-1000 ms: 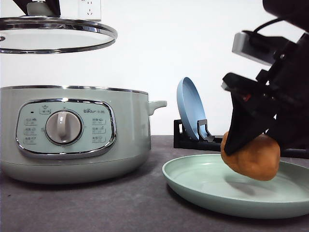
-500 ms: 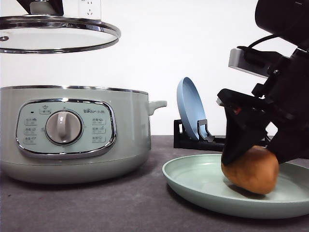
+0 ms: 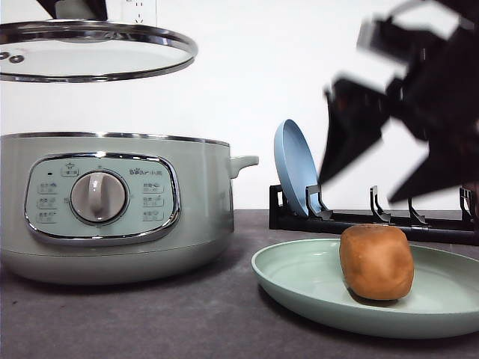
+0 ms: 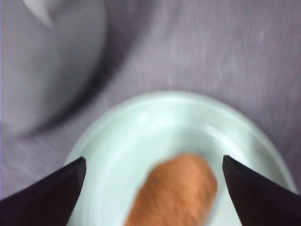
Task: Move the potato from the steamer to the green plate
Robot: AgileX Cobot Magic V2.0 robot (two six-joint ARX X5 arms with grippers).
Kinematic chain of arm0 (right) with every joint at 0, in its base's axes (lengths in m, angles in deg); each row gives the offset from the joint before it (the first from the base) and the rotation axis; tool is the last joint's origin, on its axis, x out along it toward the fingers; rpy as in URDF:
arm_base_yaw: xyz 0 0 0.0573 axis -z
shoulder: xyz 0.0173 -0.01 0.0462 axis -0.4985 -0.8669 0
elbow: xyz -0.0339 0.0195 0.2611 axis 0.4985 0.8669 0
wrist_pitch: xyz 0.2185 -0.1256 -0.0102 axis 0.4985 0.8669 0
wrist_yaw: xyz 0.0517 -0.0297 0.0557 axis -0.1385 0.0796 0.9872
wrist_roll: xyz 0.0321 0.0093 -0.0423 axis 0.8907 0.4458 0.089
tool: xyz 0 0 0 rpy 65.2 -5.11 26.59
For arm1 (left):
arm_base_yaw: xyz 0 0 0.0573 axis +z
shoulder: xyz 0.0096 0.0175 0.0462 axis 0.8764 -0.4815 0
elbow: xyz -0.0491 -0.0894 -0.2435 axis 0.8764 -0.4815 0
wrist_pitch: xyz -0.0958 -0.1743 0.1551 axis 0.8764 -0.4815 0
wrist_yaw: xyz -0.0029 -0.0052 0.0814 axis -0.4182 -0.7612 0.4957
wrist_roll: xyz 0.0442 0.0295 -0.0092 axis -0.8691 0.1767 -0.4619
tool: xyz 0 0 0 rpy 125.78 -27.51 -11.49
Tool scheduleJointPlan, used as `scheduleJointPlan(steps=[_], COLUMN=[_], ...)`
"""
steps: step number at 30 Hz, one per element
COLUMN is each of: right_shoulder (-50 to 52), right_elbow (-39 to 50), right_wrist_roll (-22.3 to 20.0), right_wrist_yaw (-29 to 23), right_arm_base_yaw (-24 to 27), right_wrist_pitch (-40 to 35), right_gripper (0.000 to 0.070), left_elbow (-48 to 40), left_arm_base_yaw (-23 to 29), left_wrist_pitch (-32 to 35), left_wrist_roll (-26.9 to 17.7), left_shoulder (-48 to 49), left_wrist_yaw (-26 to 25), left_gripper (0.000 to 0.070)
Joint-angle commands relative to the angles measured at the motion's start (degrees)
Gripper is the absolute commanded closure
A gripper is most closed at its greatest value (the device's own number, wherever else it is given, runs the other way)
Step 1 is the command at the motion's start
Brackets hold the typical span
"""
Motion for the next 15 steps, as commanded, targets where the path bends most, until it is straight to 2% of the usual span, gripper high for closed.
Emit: scheduleJointPlan(steps=[1,15], right_shoulder=[1.1,10.9], right_elbow=[-2.5,-13.0], right_wrist_roll=[-1.7,-6.4], right_wrist_yaw=[-0.3,-1.8], right_arm_base_yaw=[0.0,0.4], right_wrist_pitch=[1.3,8.8], right_gripper=[0.0111,0.0111], left_elbow=[1.6,1.6], left_arm_base_yaw=[-0.7,-2.5], left_wrist_pitch=[1.9,4.5], left_wrist_roll=[-0.3,-0.3], left_shoulder=[-0.1,-7.5], left_wrist_yaw=[-0.2,-0.2], left_gripper=[0.0700,0.0700])
